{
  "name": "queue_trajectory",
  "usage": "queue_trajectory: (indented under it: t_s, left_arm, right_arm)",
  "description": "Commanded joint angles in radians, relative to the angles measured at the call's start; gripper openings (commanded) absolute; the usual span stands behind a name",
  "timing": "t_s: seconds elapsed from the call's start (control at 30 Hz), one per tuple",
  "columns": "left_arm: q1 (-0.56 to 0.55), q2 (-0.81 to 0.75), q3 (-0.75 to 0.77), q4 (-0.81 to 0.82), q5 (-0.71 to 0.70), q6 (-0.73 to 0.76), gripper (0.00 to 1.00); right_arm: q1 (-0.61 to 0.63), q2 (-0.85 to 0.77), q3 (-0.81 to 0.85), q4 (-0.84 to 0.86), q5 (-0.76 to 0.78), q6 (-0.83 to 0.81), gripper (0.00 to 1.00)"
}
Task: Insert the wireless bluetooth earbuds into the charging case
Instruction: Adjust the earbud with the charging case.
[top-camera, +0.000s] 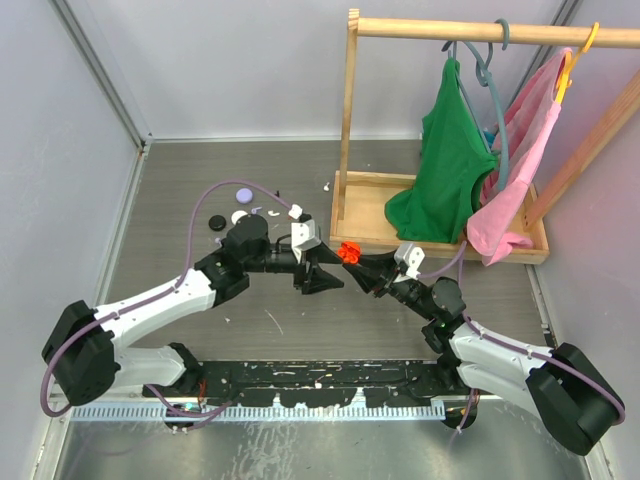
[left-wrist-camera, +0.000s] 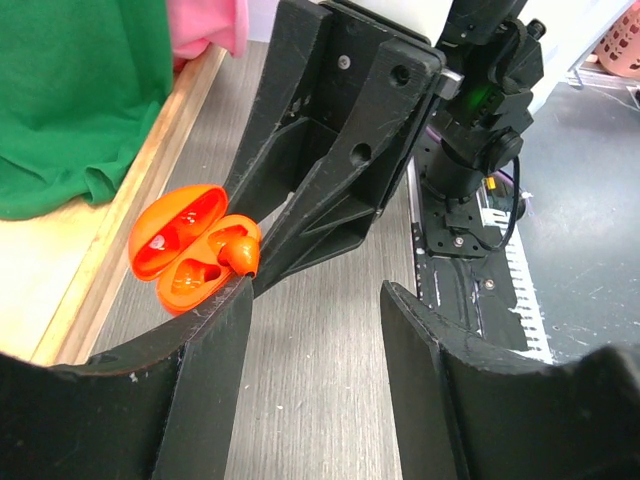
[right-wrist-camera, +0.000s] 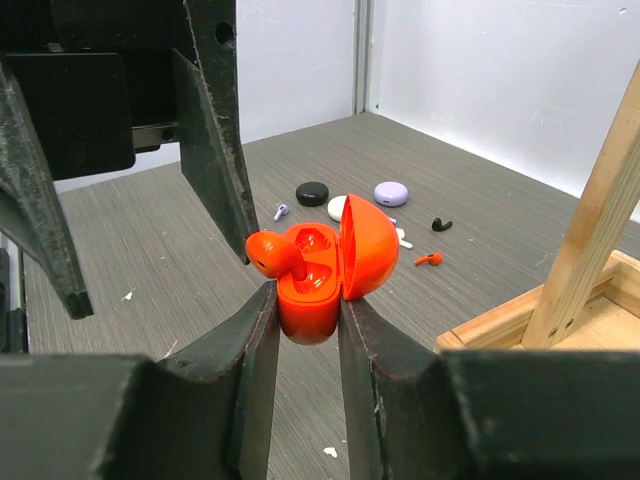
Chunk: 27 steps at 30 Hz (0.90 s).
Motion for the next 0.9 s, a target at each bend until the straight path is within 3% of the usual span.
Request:
queue_trajectory:
  t_s: [0.0,0.2,0.5,0.67,0.87]
  left_arm:
    - [-0.023,0.003,0.042,0.024,-0.001,0.014,0.55]
    - [-0.067,0.032,0.077,0.027,0.011,0.017,0.54]
    - [-0.07,0.091,0.135,0.023,-0.079,-0.031,0.56]
    - [-0.072,-0.008,0.121,-0.032,-0.064,-0.03,0.56]
    - [-0.072,-0.134,0.066,-0.142,-0.187,0.078,0.59]
  right_arm:
    - [0.001,-0.004,0.011,0.08,0.004,0.001,0.03]
    - [0.001,-0.004,0.012,0.08,0.004,0.001,0.03]
    - [0.001,-0.004,0.011,0.077,0.004,0.0,0.03]
    - [0.001,-0.002,0.011,0.076,0.004,-0.001,0.03]
    - [0.0,0.003,0.012,0.081,0.0,0.002,0.03]
